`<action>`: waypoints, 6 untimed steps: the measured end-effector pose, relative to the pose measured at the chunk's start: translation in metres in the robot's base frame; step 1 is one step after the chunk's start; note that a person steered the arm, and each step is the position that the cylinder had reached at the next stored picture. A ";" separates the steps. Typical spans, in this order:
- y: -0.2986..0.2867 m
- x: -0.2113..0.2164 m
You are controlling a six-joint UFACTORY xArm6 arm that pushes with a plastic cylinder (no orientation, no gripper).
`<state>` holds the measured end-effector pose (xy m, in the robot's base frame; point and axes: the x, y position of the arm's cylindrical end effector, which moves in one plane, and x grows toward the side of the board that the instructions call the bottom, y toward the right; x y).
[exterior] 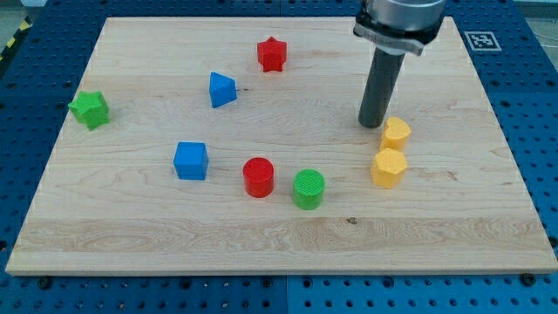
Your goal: Place your arm top right of the yellow heart
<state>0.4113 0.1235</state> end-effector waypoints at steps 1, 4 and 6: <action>0.017 -0.039; 0.038 0.022; 0.038 0.104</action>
